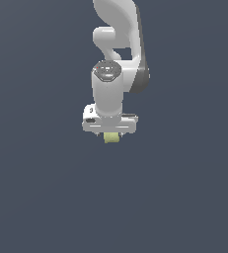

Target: Pick up the object and move it to a goal position.

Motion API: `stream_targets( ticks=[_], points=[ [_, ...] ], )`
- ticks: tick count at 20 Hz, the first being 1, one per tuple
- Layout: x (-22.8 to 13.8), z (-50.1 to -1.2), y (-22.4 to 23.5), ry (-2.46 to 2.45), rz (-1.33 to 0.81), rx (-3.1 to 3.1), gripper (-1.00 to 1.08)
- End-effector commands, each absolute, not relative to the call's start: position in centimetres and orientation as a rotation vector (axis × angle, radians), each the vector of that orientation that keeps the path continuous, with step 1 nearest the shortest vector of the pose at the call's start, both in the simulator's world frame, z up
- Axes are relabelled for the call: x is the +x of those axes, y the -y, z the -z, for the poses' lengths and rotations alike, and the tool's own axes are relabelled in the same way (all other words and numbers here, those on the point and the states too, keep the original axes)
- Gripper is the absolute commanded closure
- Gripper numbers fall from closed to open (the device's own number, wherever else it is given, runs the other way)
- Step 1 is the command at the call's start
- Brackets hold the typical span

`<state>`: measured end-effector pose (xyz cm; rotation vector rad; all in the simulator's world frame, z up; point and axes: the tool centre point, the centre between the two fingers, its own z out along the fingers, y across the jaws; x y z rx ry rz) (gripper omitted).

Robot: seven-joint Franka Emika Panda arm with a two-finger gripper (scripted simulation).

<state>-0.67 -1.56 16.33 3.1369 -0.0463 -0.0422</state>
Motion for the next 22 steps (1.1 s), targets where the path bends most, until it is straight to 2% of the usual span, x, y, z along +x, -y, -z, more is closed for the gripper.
stream_targets(
  ticks=[1,9,22],
  points=[
    [-0.7,-16.3,1.6,0.046,0.042,3.137,-0.92],
    [-1.1,-16.3,4.8,0.054,0.057,3.112,-0.92],
    [-1.5,-15.8,4.5,0.175,0.053,3.11,-0.92]
  ],
)
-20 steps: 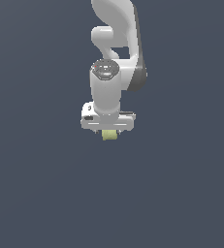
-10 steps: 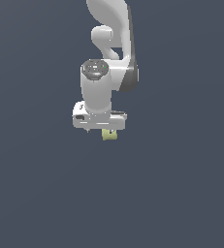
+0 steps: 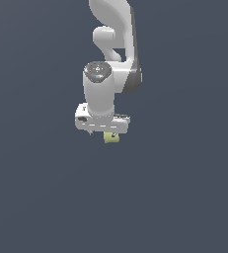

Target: Pick up the object and move it to a goal position.

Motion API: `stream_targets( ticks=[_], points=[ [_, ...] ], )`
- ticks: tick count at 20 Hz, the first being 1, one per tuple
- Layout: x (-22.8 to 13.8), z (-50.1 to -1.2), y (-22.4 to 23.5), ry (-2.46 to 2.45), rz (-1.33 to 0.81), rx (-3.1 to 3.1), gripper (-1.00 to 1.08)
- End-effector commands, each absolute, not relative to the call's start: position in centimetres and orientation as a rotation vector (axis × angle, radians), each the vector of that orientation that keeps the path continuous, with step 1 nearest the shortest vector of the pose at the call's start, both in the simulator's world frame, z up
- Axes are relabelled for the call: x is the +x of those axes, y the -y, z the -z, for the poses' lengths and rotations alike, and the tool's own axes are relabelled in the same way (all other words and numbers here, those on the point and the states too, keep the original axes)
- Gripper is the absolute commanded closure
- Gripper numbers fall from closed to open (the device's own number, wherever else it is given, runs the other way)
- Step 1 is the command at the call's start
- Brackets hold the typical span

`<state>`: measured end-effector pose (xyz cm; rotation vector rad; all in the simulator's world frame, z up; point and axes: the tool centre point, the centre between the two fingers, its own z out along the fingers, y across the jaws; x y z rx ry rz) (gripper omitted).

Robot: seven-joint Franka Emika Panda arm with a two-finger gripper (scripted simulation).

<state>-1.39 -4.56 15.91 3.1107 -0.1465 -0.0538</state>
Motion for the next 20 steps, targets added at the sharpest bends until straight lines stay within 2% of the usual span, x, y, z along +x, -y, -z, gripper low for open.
stream_targets(
  ticks=[1,20],
  points=[
    [-1.5,-15.7,4.4,0.198,0.052,3.109,-0.92],
    [-3.7,-13.1,2.8,0.909,0.034,2.992,-0.92]
  ],
)
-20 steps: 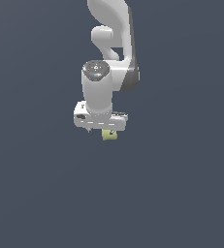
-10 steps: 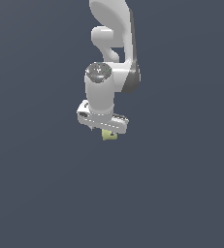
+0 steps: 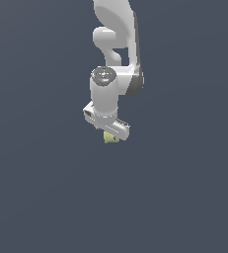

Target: Pick up the object and move it to a goal position.

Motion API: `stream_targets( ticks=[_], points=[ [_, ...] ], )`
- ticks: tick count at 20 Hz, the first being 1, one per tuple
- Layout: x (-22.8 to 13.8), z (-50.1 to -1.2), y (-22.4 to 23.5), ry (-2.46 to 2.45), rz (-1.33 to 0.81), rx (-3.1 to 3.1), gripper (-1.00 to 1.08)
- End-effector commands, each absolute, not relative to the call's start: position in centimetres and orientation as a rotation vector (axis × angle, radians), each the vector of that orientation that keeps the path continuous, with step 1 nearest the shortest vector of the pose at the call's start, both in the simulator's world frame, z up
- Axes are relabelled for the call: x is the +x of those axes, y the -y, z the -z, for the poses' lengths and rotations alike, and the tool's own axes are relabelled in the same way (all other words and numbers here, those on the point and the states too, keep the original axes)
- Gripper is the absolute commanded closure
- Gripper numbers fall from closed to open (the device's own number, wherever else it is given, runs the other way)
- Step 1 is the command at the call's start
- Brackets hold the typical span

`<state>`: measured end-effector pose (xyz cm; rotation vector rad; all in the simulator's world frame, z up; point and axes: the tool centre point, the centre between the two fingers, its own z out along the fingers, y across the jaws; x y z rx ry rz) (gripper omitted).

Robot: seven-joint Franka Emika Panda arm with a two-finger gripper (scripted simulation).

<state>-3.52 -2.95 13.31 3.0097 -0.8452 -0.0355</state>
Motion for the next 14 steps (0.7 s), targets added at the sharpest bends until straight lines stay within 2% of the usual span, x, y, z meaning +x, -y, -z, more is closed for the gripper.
stream_targets(
  ticks=[1,14],
  points=[
    [-3.9,-12.9,2.8,0.949,0.033,2.98,-0.92],
    [-5.7,-11.2,1.9,1.461,0.02,2.773,-0.92]
  ],
)
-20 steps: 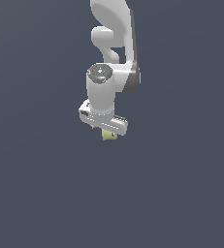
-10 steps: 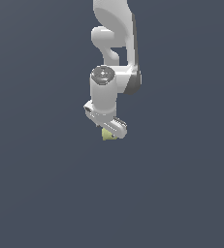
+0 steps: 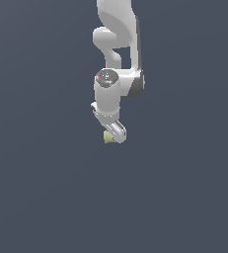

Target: Pick up the object and move it to a goal position.

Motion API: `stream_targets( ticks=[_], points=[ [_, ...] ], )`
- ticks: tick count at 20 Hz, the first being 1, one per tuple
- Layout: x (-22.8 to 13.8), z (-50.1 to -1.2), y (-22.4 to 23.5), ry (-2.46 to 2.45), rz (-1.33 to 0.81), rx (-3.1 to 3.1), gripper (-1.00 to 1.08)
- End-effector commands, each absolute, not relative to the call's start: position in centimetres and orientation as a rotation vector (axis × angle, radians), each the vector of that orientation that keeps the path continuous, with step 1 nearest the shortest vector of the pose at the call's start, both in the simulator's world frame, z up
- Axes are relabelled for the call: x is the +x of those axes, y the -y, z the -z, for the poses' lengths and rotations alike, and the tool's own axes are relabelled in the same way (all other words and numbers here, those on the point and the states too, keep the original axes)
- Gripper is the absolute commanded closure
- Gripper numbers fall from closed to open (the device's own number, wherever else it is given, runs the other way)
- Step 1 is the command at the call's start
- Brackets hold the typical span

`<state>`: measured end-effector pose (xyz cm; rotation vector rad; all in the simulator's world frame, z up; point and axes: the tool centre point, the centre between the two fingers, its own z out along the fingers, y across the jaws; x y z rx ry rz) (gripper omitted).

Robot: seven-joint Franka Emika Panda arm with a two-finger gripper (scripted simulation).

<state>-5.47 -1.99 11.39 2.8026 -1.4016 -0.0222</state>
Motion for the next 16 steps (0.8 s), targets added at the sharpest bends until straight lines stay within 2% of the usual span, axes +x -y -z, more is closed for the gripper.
stream_targets(
  ticks=[1,16],
  points=[
    [-5.8,-11.1,1.9,1.499,0.019,2.753,-0.92],
    [-7.9,-9.4,1.3,1.986,0.005,2.433,-0.92]
  ],
)
